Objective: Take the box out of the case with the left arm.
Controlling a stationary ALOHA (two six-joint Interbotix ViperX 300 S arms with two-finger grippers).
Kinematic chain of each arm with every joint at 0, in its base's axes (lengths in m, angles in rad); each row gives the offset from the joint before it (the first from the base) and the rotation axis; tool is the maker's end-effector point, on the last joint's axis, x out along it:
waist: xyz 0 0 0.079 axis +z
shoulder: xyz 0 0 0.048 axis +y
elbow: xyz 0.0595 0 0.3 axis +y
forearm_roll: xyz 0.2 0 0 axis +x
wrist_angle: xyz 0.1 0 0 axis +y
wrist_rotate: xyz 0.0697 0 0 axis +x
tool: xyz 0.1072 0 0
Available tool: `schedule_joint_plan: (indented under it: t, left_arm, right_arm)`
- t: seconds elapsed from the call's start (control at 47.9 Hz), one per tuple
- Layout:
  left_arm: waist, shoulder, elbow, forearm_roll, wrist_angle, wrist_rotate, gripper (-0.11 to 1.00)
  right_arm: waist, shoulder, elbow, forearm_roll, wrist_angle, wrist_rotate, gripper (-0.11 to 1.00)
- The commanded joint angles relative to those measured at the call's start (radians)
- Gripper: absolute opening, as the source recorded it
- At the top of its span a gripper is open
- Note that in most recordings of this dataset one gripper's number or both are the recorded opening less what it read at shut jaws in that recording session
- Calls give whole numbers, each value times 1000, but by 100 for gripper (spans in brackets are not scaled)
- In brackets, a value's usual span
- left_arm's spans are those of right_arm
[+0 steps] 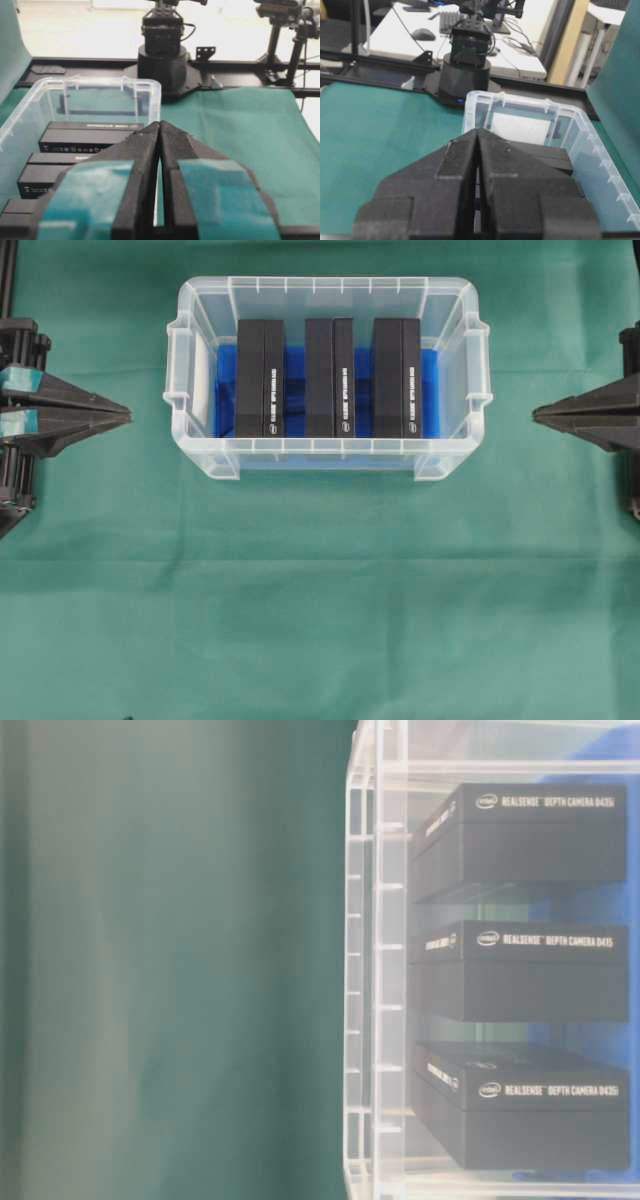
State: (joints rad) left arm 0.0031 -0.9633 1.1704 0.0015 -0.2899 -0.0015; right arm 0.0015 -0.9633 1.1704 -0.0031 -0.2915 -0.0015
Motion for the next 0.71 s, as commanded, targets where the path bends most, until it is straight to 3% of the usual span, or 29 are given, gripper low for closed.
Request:
schedule_joint_plan:
  t: [0.0,0.334,0.459,0.688]
  left_arm:
    - [0,5,-29,21,38,2,2]
    - [0,-18,-60,21,97,-3,2]
    - [-2,-37,-126,21,130,-15,2]
    - [-2,-37,-330,23,385,-14,2]
  right_arm:
    - [-5,8,-15,2,5,5,0]
    - [-6,-5,-104,-12,193,0,0]
    - [-6,-17,-167,-11,229,5,0]
    - [-8,3,-342,-11,413,6,0]
